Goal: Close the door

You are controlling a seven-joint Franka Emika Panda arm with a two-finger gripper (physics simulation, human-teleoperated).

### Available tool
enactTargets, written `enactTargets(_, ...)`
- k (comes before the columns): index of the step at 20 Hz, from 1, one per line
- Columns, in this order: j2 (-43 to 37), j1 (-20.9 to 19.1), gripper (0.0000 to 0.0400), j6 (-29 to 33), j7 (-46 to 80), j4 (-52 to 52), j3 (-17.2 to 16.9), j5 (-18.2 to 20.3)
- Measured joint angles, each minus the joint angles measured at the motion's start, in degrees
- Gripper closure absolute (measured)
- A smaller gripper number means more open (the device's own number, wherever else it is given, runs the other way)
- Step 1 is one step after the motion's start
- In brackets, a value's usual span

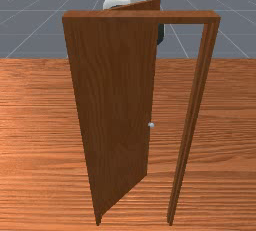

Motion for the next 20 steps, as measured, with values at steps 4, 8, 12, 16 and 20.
enactTargets(4,11.8,16.9,0.0345,-9.3,27.1,19.9,4.7,-3.0)
enactTargets(8,11.8,18.9,0.0082,-9.4,27.5,19.9,5.5,-3.5)
enactTargets(12,11.8,18.8,0.0011,-9.3,27.2,19.7,5.7,-3.1)
enactTargets(16,7.1,20.1,0.0,-6.3,35.9,11.9,4.6,-2.0)
enactTargets(20,-1.2,21.4,0.0,-1.5,39.0,-1.2,5.4,-2.2)
